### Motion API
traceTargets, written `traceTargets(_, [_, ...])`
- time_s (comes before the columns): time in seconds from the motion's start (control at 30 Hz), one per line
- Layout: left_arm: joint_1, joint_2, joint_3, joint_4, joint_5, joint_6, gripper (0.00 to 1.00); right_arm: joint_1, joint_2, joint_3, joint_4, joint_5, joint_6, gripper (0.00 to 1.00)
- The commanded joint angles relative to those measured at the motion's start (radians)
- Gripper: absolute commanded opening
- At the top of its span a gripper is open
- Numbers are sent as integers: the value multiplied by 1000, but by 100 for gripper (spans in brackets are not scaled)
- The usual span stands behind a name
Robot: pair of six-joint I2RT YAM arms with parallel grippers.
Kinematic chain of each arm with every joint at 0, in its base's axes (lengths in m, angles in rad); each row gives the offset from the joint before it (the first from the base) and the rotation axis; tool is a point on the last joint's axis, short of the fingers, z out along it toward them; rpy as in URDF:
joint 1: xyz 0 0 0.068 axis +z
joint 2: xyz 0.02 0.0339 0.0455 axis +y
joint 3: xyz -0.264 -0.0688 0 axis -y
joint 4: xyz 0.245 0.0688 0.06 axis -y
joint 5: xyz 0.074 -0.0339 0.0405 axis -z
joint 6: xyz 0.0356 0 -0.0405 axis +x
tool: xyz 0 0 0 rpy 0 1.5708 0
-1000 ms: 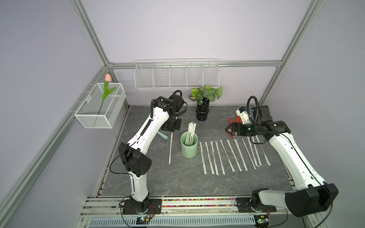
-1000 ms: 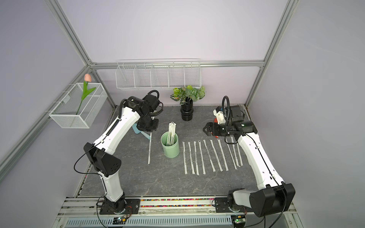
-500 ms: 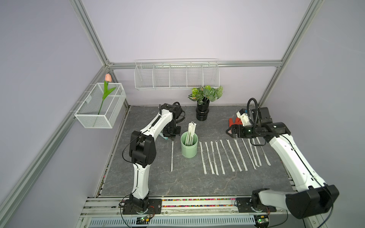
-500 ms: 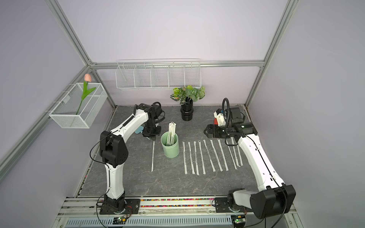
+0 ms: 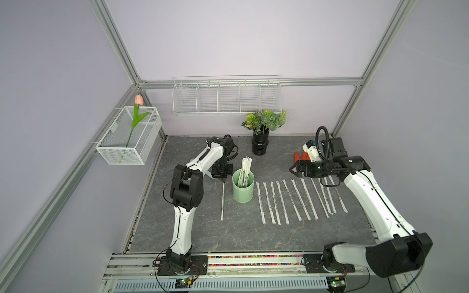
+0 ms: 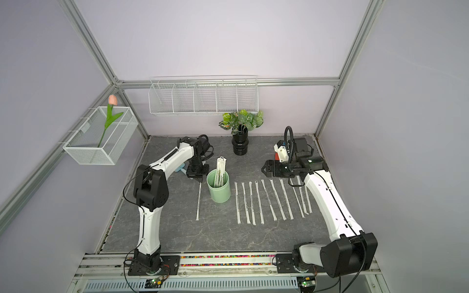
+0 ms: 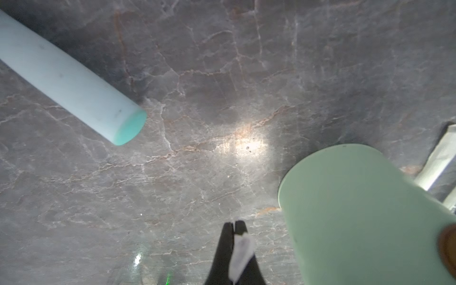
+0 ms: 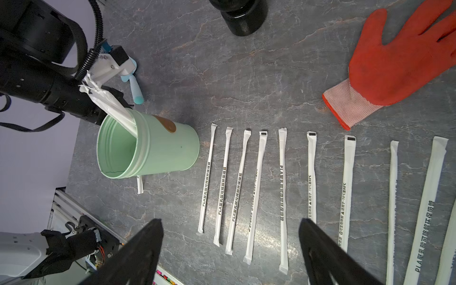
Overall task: Take the straws out of the storage container
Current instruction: Place the straw at the center of the board.
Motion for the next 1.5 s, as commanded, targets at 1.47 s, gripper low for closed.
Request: traceTargets(1.47, [30,-6,-63,67,-28,-22,18,7,19,-20,-1,9,-12,89])
